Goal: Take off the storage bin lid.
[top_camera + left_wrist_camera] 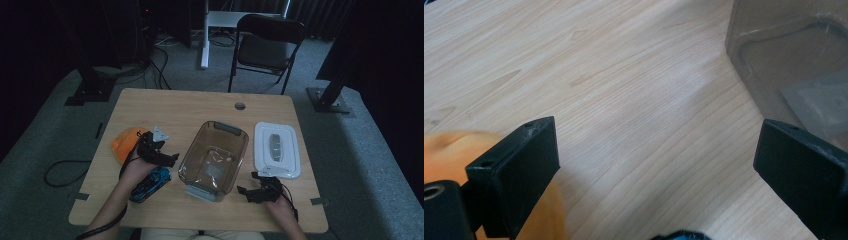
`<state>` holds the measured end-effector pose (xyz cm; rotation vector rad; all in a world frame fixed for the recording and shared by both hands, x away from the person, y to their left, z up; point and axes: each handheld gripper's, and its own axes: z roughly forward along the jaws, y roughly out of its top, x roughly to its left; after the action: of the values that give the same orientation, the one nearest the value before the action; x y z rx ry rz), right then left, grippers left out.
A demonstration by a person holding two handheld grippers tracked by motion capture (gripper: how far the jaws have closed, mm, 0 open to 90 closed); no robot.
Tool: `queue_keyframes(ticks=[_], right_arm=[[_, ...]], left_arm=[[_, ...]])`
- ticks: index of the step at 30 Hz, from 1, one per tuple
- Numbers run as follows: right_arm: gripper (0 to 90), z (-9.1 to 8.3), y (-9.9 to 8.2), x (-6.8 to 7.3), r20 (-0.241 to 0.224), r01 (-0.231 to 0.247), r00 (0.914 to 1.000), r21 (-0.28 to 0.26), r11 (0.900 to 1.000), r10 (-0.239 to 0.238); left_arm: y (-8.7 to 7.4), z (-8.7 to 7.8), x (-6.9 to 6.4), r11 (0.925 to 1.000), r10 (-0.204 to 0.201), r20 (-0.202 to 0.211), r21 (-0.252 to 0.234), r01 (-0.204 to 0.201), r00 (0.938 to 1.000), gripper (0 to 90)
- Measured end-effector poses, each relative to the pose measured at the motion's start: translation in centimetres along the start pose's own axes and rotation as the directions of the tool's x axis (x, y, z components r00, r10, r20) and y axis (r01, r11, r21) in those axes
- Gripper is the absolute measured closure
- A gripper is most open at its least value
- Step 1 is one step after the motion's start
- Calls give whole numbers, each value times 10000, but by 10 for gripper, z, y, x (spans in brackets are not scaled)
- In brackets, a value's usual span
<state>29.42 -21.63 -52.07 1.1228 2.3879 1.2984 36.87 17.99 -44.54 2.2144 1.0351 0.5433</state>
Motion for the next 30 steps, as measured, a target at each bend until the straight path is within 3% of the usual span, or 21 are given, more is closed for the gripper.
queue_keyframes(ticks=[4,8,14,17,21,24,30], right_arm=[[135,-6,-5,-4,169,124,9998,47,9999,-125],[135,-13,-11,-8,239,421,9988,40,9991,-422],[135,-23,-20,-13,271,580,9979,347,9977,-589],[135,-28,-24,-16,157,364,9992,370,9987,-370],[136,-33,-28,-18,213,309,9993,512,9982,-320],[141,-35,-29,-20,327,248,9991,690,9973,-271],[141,-35,-29,-22,290,46,9996,639,9979,-65]], left_arm=[[-4,-9,8,9979,-653,277,-35,654,9975,49],[-11,-18,12,9975,-701,176,3,701,9974,21],[-15,-39,23,9971,-680,-384,-366,666,9969,21],[-19,-48,33,9970,-685,-847,-411,652,9940,21],[-28,-57,50,9932,-1106,-955,-476,1065,9893,21],[-35,-57,60,9915,-1291,-1304,-353,1255,9830,21],[-42,-48,80,9903,-1335,-1501,183,1377,9796,22]])
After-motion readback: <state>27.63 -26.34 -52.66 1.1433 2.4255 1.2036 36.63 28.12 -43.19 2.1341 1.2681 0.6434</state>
